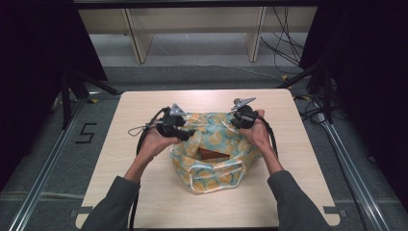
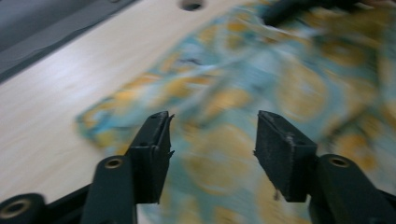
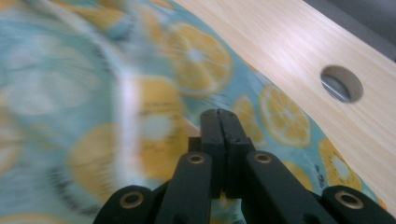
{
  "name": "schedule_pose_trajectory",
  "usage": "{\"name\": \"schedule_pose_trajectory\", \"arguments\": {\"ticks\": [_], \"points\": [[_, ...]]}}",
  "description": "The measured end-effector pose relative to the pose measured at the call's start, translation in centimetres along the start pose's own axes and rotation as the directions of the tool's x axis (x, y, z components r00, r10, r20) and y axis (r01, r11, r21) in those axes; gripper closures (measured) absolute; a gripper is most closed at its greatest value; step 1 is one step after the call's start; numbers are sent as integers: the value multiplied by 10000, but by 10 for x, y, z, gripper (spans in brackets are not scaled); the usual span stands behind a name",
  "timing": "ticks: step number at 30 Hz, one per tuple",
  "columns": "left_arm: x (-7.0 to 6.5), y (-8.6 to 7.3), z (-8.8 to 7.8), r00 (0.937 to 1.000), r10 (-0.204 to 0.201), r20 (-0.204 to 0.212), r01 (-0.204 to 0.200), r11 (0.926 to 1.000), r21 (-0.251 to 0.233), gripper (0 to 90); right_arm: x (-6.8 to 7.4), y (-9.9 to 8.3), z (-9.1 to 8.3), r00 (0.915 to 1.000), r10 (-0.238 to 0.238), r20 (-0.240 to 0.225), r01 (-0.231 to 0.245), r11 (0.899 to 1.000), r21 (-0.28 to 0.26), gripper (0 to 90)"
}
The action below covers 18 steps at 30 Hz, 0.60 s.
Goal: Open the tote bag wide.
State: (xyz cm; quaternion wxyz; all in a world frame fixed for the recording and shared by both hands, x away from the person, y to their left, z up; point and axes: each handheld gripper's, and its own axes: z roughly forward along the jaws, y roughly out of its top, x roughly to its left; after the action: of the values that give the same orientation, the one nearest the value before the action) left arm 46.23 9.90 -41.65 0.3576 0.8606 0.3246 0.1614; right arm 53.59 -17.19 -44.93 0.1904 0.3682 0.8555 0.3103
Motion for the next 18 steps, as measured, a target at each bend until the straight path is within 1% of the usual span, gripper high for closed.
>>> {"name": "schedule_pose_trajectory", "arguments": {"ticks": [1, 2, 3, 4, 5, 6, 7, 8, 9, 10, 11, 12, 13, 14, 15, 16, 17, 18], "points": [[0, 0, 0, 10000, 0, 0, 0, 10000, 0, 373, 0, 0, 0, 10000, 0, 0, 0, 10000, 0, 900], [-7, -9, 16, 9998, 49, 172, -56, 9990, 435, 359, -6, -3, 4, 9999, 102, 40, -104, 9995, 307, 900], [-9, -15, 26, 9991, 50, 420, -90, 9954, 954, 338, -8, -4, 4, 9999, 16, 108, -21, 9988, 485, 900], [-9, -15, 26, 9991, 50, 420, -90, 9954, 954, 321, -8, -4, 4, 9999, 16, 108, -21, 9988, 485, 900], [-10, -17, 30, 9988, 55, 486, -110, 9937, 1119, 321, -9, -4, 3, 9999, -34, 99, 28, 9986, 535, 900], [-8, -21, 34, 9989, 125, 443, -184, 9907, 1347, 333, -8, -4, 3, 9998, 116, 169, -120, 9995, 285, 900], [-7, -24, 37, 9993, 118, 365, -167, 9906, 1360, 393, -8, -3, -1, 9998, 183, 86, -184, 9998, 124, 900], [-5, -26, 37, 9985, 179, 519, -249, 9903, 1367, 511, -8, -1, -6, 9989, 464, -9, -464, 9989, 4, 881], [-4, -27, 36, 9977, 318, 603, -385, 9927, 1143, 619, -9, 0, -11, 9991, 411, -50, -412, 9990, -199, 862], [-3, -27, 34, 9967, 468, 665, -537, 9929, 1063, 733, -11, 3, -19, 9996, 285, -63, -287, 9988, -405, 839], [-2, -27, 32, 9957, 612, 694, -676, 9933, 942, 822, -11, 4, -22, 9994, 344, -83, -350, 9957, -858, 820], [-1, -26, 28, 9955, 727, 615, -775, 9937, 809, 853, -11, 6, -28, 9989, 432, -162, -446, 9942, -980, 797], [1, -25, 24, 9957, 706, 605, -744, 9952, 632, 878, -11, 8, -37, 9975, 588, -383, -629, 9911, -1170, 765], [5, -22, 17, 9964, 616, 582, -642, 9970, 430, 884, -10, 10, -45, 9960, 619, -651, -697, 9897, -1249, 737], [8, -20, 13, 9969, 572, 533, -582, 9981, 187, 888, -7, 11, -53, 9964, 476, -707, -581, 9862, -1553, 717], [14, -16, 6, 9978, 564, 349, -562, 9984, -50, 889, -4, 11, -61, 9950, 432, -902, -574, 9853, -1609, 697], [17, -13, 1, 9987, 441, 236, -438, 9990, -130, 889, 0, 11, -69, 9932, 396, -1095, -607, 9784, -1974, 685], [21, -10, -3, 9996, 188, 219, -181, 9993, -316, 889, 4, 11, -73, 9906, 525, -1261, -785, 9743, -2110, 672]]}}
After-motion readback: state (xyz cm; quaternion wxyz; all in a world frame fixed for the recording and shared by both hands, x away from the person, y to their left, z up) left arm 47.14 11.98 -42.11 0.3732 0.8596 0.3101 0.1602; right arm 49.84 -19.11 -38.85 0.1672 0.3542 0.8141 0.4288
